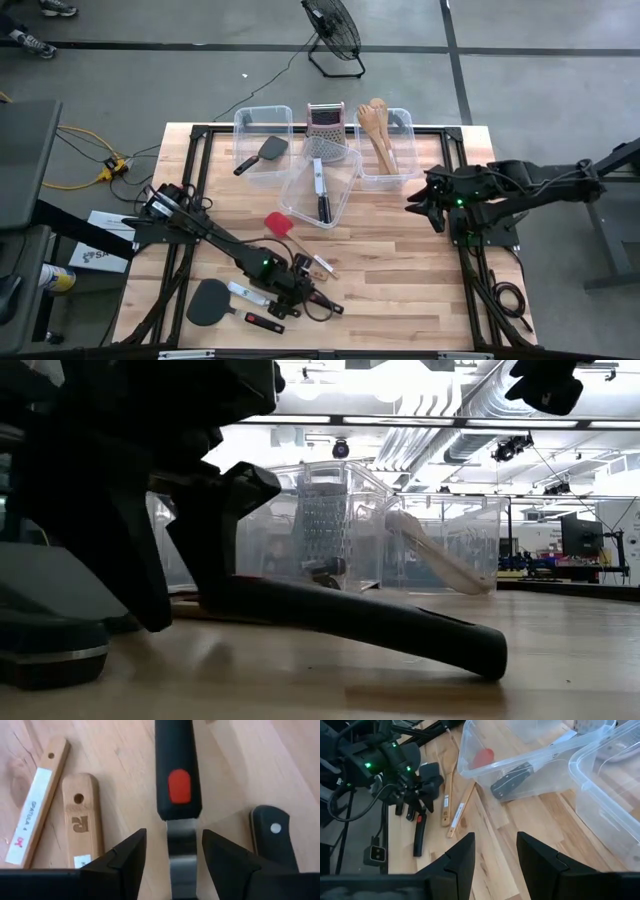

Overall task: Pick & Place Kitchen Items
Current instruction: Put the black spatula into the left transparent bin

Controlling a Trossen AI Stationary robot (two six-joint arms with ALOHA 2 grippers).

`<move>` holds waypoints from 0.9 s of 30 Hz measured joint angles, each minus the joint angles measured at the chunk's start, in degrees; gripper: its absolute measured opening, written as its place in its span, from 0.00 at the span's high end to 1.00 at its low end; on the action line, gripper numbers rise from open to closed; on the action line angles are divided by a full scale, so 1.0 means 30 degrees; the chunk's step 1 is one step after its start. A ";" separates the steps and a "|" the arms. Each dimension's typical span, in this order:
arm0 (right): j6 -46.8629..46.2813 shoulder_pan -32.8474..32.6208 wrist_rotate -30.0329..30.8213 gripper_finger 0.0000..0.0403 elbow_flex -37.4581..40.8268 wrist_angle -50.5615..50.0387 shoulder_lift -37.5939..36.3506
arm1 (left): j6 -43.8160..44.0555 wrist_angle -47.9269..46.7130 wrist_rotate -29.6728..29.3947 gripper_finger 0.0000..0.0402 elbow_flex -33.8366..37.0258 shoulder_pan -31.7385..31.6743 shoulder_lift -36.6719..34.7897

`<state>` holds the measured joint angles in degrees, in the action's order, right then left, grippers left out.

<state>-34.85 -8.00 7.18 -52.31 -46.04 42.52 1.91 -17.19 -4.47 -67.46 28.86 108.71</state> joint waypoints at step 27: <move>0.1128 -0.0843 0.0062 0.66 0.0000 -0.0022 0.0000 | 0.6525 -0.3506 0.1904 0.84 -0.4140 0.0015 -0.0036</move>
<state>-31.47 -10.52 7.37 -52.31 -46.11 42.52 21.48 -27.71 1.24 -79.88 28.91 108.60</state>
